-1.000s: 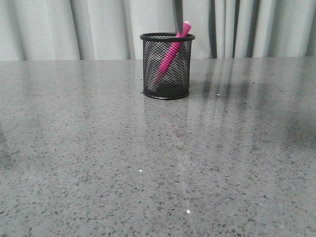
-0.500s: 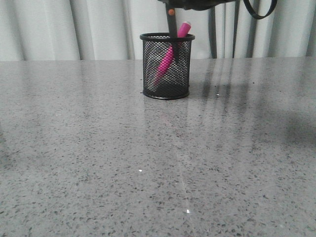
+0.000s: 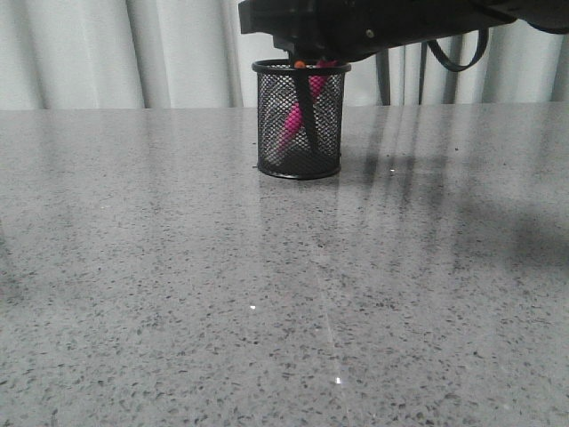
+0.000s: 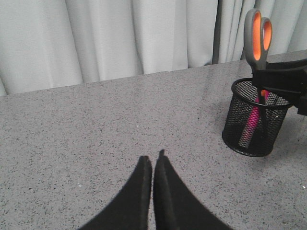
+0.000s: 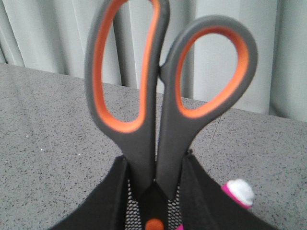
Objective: Put pen and scissors into bin
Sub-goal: 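Lower the scissors blades-first into the cup and open the right gripper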
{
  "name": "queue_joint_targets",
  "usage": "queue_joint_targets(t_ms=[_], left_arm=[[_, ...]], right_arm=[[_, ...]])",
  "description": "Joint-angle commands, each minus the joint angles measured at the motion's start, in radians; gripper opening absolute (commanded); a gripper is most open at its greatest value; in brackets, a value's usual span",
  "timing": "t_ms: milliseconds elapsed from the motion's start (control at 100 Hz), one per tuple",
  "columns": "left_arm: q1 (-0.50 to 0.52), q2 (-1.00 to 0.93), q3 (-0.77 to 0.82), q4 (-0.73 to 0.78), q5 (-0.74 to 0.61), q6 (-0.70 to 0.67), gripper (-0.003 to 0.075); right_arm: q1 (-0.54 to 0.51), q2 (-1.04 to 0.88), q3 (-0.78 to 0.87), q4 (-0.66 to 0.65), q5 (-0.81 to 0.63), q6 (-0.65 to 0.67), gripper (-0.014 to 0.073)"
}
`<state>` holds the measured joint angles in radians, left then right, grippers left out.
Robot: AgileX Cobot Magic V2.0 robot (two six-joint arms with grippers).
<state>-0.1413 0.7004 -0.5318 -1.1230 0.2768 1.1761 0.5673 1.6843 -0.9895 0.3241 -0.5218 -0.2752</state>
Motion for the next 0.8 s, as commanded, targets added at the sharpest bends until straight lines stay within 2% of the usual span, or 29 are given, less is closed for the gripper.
queue_joint_targets(t_ms=[0, 200, 250, 400, 470, 790], left_arm=[[0.002, -0.005, -0.028, -0.029, -0.027, -0.009, -0.0019], [0.002, -0.005, -0.028, -0.029, -0.027, -0.009, -0.0019], [0.002, -0.005, -0.028, -0.029, -0.027, -0.009, -0.0019], [0.002, -0.005, -0.028, -0.029, -0.027, -0.009, -0.0018], [0.002, -0.005, -0.028, -0.029, -0.027, -0.009, -0.0018], [0.002, -0.005, -0.028, -0.029, -0.027, -0.009, -0.0019]], right_arm=[[0.002, -0.039, -0.026, -0.013, -0.081, 0.000, -0.0069], [0.002, -0.039, -0.026, -0.013, -0.081, 0.000, -0.0039], [0.002, -0.039, -0.026, -0.013, -0.081, 0.000, 0.0011], [0.002, -0.039, -0.026, -0.013, -0.081, 0.000, 0.0241], [0.002, -0.041, -0.026, -0.013, -0.081, 0.000, 0.0298], [0.002, -0.139, -0.023, -0.013, -0.058, 0.000, 0.0296]])
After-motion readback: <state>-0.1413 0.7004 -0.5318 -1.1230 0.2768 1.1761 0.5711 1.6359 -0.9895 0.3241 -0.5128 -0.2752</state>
